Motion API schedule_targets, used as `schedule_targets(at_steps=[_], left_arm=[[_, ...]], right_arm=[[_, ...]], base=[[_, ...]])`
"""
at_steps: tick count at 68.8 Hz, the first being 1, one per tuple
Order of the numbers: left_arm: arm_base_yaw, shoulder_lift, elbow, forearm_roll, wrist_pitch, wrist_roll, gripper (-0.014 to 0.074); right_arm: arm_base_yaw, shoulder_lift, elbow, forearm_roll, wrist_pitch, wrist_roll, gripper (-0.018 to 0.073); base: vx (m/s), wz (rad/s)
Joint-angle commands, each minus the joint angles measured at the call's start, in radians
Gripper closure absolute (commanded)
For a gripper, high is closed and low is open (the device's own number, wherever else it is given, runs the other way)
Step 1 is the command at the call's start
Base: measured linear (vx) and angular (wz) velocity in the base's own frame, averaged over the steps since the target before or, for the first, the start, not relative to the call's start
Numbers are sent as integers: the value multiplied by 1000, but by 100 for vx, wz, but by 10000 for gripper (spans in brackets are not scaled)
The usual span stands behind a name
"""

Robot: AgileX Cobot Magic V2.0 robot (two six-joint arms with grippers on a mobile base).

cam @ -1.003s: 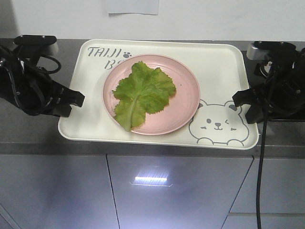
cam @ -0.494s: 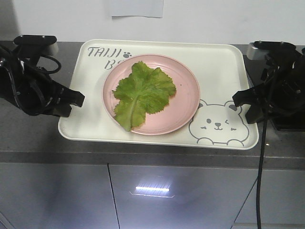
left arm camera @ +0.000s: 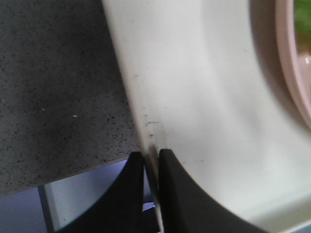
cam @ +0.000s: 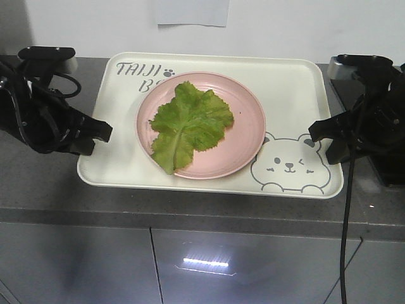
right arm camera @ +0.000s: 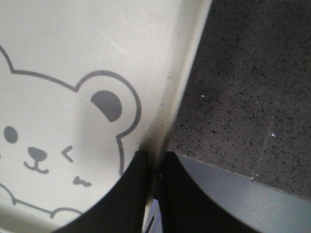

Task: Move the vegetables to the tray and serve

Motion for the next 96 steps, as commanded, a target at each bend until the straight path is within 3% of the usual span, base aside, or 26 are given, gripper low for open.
schedule_targets(at_steps=[1,96], left_arm=[[-21,-38,-30,-88,-73,19,602],[-21,-38,-30,-88,-73,19,602]], right_arm=[[11,-43,-28,85,-39,-44,565],[11,-43,-28,85,-39,-44,565]], base=[[5,7],[6,0]])
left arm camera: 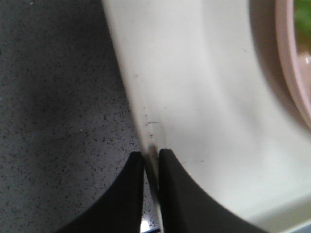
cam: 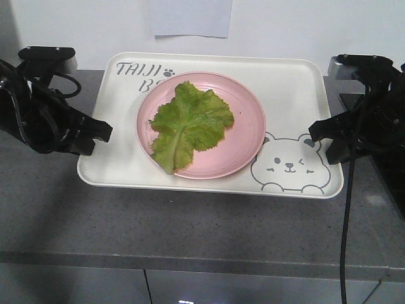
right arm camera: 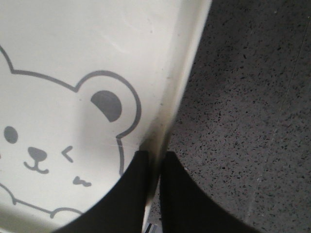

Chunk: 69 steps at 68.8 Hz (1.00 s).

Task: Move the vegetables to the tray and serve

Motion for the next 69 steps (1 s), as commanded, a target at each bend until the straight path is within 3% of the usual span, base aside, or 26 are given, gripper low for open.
schedule_targets(at_steps=[1,69], left_arm=[[-21,-38,-30,-88,-73,19,602],[-21,-38,-30,-88,-73,19,602]], right_arm=[[11,-43,-28,85,-39,-44,565],[11,-43,-28,85,-39,-44,565]], base=[[8,-3],[5,-1]])
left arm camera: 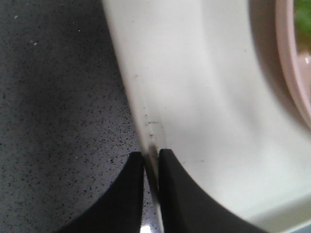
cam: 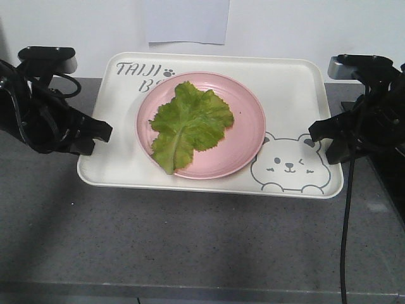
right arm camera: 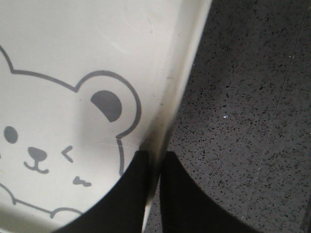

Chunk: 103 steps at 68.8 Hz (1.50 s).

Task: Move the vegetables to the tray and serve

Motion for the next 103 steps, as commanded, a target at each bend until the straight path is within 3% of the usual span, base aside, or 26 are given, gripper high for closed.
schedule_targets(at_steps=[1,103], left_arm=[[-21,-38,-30,-88,-73,19,602],[-21,-38,-30,-88,-73,19,602]], right_arm=[[11,-43,-28,85,-39,-44,565],[11,-43,-28,85,-39,-44,565]], base=[[3,0],[4,1]])
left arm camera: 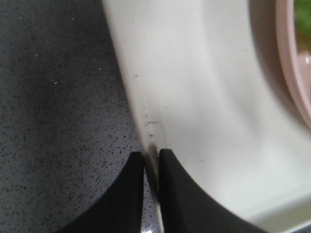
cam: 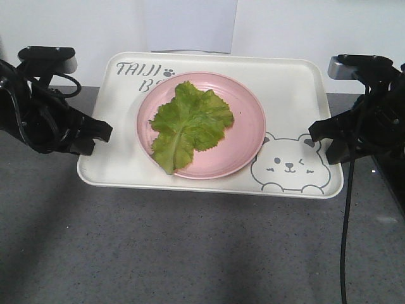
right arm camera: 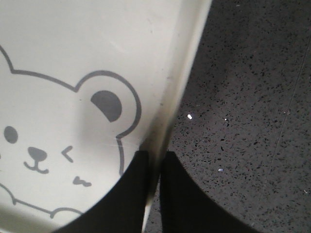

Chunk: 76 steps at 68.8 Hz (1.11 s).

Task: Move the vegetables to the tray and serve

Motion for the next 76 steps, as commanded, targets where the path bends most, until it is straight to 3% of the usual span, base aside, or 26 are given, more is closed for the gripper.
schedule_targets(at_steps=[1,76], left_arm=[[-21,-38,-30,-88,-73,19,602],[-21,-38,-30,-88,-73,19,602]], right_arm=[[11,-43,-28,85,-39,-44,565],[11,-43,-28,85,-39,-44,565]], base=[[2,0],[0,0]])
